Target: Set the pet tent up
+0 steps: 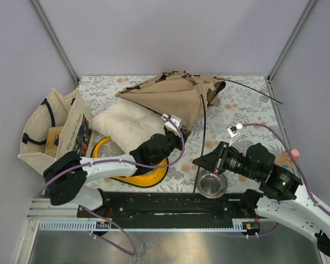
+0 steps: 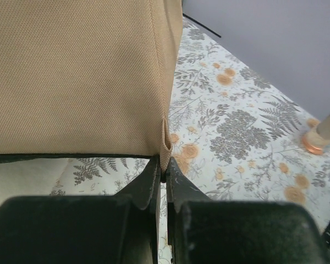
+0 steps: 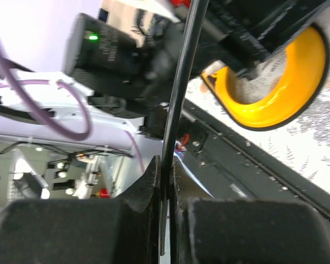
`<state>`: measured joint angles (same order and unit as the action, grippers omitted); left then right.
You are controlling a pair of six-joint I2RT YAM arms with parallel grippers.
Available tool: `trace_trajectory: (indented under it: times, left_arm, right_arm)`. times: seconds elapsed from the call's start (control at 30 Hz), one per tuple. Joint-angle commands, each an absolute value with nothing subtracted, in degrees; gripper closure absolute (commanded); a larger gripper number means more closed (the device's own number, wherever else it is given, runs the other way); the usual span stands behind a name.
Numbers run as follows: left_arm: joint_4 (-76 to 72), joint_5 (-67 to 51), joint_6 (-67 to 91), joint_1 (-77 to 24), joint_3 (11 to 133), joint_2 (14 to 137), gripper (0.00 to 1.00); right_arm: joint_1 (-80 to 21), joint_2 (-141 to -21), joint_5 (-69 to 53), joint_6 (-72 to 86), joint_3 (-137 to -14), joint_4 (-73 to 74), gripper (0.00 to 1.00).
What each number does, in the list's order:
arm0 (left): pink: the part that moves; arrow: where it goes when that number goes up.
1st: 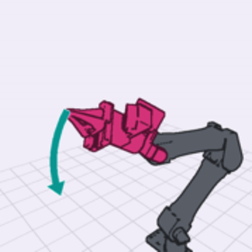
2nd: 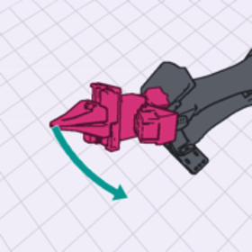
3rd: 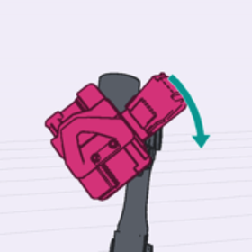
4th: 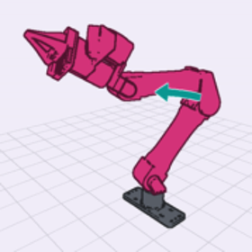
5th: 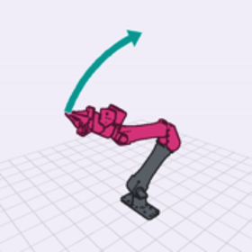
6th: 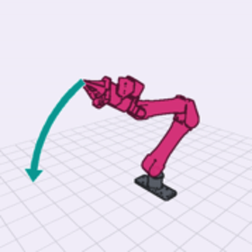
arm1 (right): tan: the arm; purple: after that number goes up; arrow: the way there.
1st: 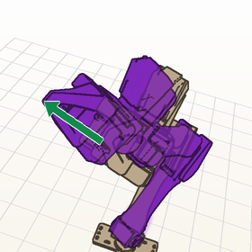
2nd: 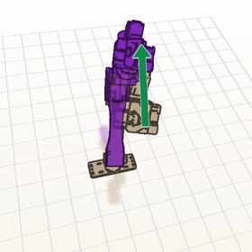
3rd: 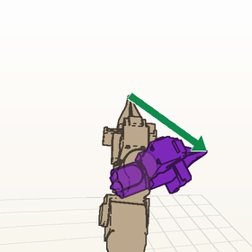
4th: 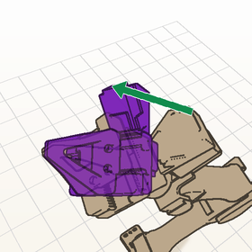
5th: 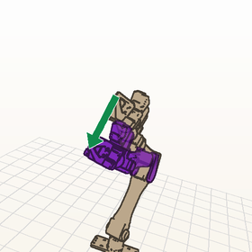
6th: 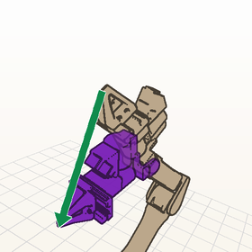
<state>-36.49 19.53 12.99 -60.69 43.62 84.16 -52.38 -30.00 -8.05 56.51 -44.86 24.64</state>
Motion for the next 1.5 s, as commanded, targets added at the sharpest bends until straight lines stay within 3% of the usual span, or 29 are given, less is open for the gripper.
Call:
trace_trajectory:
  times: [0.0, 0.27, 0.57, 1.47]
  left_arm:
    - [-29.90, 12.31, 14.24, -61.87, 43.33, 78.93, 1.00]
    - [-24.44, 8.88, 15.82, -63.46, 38.33, 72.78, 1.00]
    - [-22.06, 8.61, 19.60, -68.29, 34.19, 70.84, 1.00]
    - [-14.41, 19.86, 30.50, -79.10, 21.80, 57.92, 1.00]
  right_arm:
    - [-52.29, -31.55, 2.54, 45.45, -44.21, 16.88, 1.00]
    - [-52.29, -32.43, 9.49, 40.08, -42.37, 8.54, 1.00]
    - [-52.29, -36.91, 8.35, 41.40, -39.20, -9.21, 1.00]
    - [-52.38, -45.79, 17.40, 32.61, -46.84, -20.65, 1.00]
